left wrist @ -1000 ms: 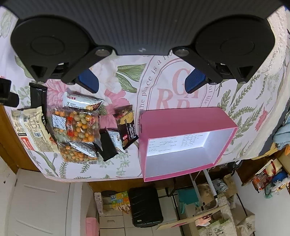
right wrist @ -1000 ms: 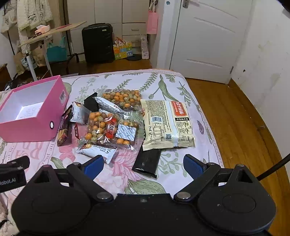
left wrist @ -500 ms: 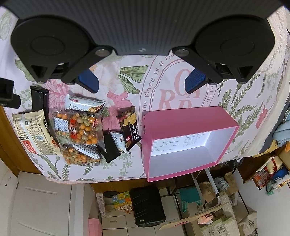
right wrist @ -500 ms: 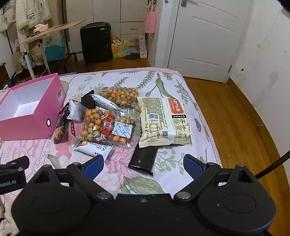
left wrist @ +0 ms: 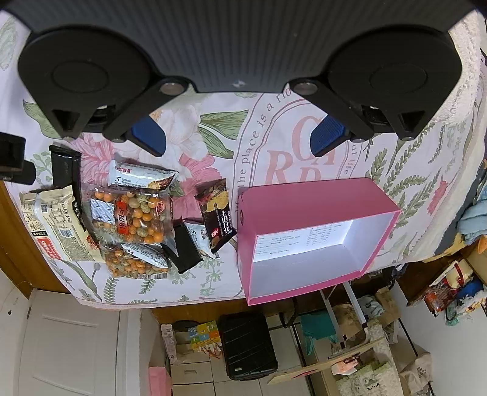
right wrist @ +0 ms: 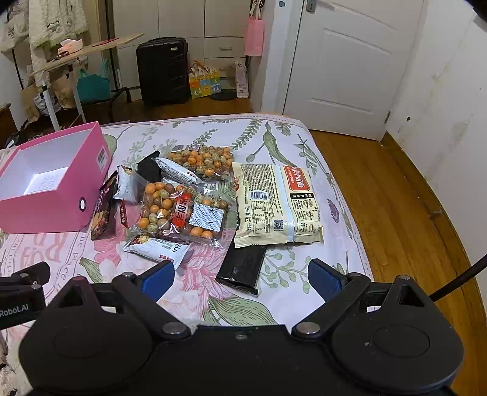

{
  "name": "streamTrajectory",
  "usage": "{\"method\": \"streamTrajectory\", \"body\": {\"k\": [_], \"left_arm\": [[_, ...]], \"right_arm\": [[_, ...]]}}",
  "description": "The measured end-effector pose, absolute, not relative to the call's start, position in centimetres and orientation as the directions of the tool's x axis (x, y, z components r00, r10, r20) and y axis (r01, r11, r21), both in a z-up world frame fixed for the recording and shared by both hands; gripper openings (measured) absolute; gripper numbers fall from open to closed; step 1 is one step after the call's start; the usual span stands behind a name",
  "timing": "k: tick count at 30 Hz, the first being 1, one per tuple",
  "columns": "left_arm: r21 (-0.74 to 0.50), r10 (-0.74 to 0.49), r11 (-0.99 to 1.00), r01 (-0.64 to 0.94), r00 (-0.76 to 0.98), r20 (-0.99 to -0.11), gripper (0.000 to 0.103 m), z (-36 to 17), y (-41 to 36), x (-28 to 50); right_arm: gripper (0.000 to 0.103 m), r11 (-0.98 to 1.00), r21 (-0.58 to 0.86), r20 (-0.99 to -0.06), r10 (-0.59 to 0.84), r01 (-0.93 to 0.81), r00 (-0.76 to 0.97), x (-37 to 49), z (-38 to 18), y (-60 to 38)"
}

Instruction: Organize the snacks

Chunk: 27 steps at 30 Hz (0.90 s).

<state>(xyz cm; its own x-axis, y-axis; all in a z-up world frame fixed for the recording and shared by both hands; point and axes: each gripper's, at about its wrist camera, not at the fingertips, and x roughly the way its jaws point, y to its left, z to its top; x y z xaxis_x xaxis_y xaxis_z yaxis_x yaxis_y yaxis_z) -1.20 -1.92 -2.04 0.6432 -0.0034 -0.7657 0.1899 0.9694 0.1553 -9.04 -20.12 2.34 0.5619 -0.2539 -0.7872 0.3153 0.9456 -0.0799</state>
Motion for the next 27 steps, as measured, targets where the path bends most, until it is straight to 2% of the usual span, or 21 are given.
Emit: {"method": "streamTrajectory", "body": {"k": [3, 11, 24, 27], "left_arm": [[0.177, 0.003, 0.965, 0.193, 0.669, -0.743, 0.103, -2.0, -1.9, -1.7], [0.138, -0.036, 0.975, 0.176, 0.731, -0.682, 0.103, -0.9, -1.6, -2.4], [0.066, -0.128, 0.97, 0.234, 0.72, -0.682, 0.101, -1.3, -1.4, -1.4], [0.049, -0.154, 0.967, 0.249, 0.728, -0.668, 0.1, -1.8, -1.4, -0.4]], "right_arm": [[0.097, 0.947, -0.072, -0.766, -0.254, 0.314, 0.591, -9.4, 2.5, -20.0], [0.097, 0.96, -0.057, -0.705, -0.233, 0.274, 0.67, -10.2, 3.4, -19.7], [0.097, 0.98, -0.042, -0.654, -0.173, 0.193, 0.736, -10.1, 2.7, -19.4], [0.097, 0.991, 0.013, -0.623, -0.097, 0.134, 0.776, -9.7, 2.1, -20.4]]}}
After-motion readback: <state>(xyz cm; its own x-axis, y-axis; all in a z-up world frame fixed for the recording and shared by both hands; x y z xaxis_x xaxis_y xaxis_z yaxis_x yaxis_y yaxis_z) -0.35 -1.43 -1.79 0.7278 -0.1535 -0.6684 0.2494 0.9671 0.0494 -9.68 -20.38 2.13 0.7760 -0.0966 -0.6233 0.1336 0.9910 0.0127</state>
